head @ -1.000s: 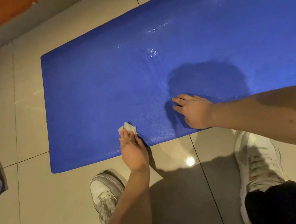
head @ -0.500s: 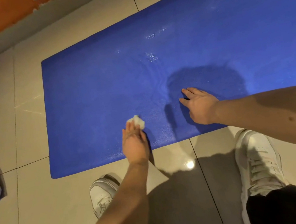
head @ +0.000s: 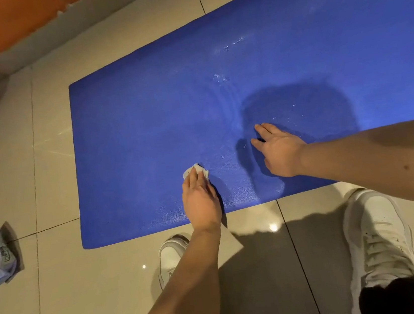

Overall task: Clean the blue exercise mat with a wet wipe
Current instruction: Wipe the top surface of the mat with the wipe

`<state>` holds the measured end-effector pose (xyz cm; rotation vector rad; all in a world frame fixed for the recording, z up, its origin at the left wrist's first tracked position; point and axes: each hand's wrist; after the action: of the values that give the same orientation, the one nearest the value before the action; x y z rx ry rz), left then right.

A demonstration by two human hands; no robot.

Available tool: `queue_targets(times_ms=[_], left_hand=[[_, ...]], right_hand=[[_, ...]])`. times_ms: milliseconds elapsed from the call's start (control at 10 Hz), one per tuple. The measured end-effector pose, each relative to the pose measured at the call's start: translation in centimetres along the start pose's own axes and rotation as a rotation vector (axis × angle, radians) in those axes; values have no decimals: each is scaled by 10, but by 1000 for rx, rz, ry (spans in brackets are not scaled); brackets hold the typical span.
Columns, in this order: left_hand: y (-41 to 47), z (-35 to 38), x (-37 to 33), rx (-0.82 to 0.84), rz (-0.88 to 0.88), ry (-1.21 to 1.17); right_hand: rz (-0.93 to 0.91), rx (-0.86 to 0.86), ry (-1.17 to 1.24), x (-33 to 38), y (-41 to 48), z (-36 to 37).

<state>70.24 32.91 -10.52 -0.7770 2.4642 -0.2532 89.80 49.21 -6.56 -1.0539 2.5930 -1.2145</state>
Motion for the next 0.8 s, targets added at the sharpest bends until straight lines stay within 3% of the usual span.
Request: queue_targets(times_ms=[100,200,300,600,800], left_hand=[[-6,9,-6,89,94,-29],[-13,16,-36,99,-27,-700],[-7,42,-45,26,331,75],[24,-16,-15,33,42,21],[4,-34,-47,40,-51,-106]], right_hand=[[-9,-1,-33,-3,5,3],[-13,-27,-81,-4,8,11],[-22,-65,-157,-5,7,19],[-55,48,-186,-15,-4,0],[-39,108,-103,0,-22,-37]])
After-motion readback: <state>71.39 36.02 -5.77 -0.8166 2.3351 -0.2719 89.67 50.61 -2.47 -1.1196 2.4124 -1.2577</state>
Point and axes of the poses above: each hand's wrist, its own y-axis towards the middle knuckle, its own z-axis out of the palm, x = y × z, and after that the axes turned 12 degrees about x, right-handed
